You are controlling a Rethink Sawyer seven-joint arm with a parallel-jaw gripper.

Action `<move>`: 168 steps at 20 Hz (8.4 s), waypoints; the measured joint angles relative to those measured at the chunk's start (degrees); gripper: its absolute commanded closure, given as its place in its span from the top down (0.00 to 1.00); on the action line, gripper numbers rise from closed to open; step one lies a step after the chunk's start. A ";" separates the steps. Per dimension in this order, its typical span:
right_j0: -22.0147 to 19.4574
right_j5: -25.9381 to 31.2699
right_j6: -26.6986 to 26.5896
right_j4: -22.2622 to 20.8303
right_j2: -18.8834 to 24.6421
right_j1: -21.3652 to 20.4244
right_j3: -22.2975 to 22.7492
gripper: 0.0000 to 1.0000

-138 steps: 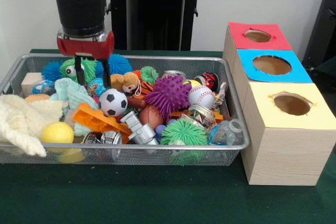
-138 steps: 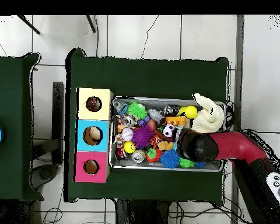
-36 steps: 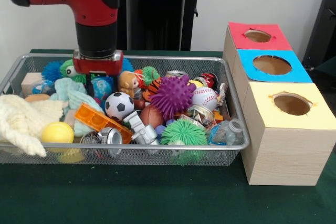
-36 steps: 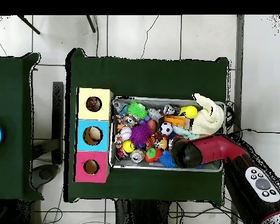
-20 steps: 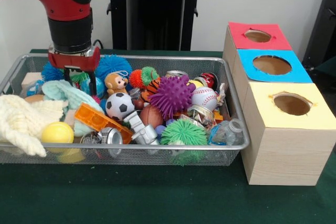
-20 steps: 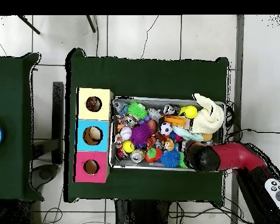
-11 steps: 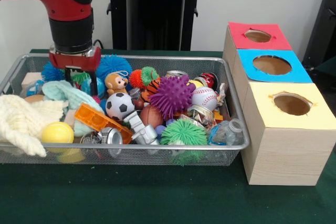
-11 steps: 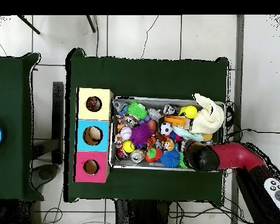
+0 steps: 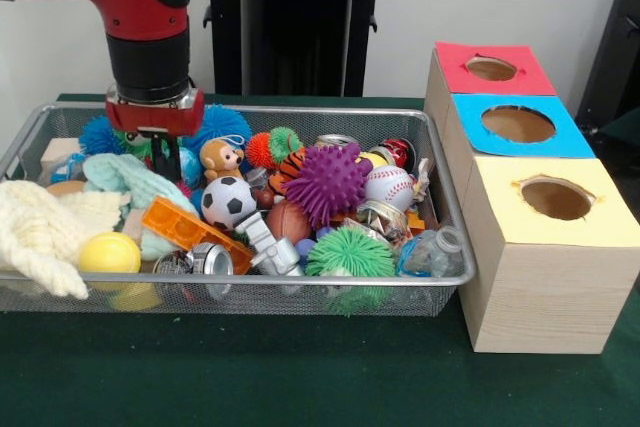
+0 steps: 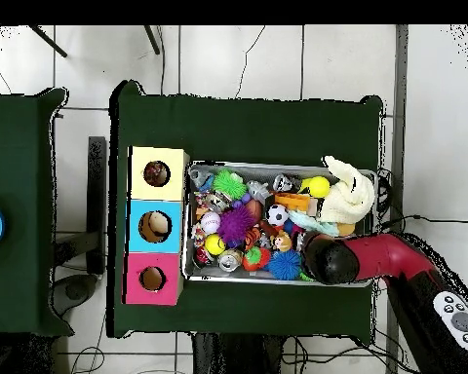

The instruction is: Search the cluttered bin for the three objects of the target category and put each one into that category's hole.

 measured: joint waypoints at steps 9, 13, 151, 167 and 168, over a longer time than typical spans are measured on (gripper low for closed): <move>0.42 0.00 0.00 2.49 -0.01 -3.08 1.56 0.00; 0.45 0.01 0.00 4.60 -0.01 -5.33 2.29 0.00; 4.72 10.58 0.01 7.69 -0.50 2.74 -14.19 1.00; 6.24 5.46 0.00 5.02 -1.88 3.55 -14.26 1.00; 6.47 5.39 0.00 5.00 -2.08 3.51 -14.33 1.00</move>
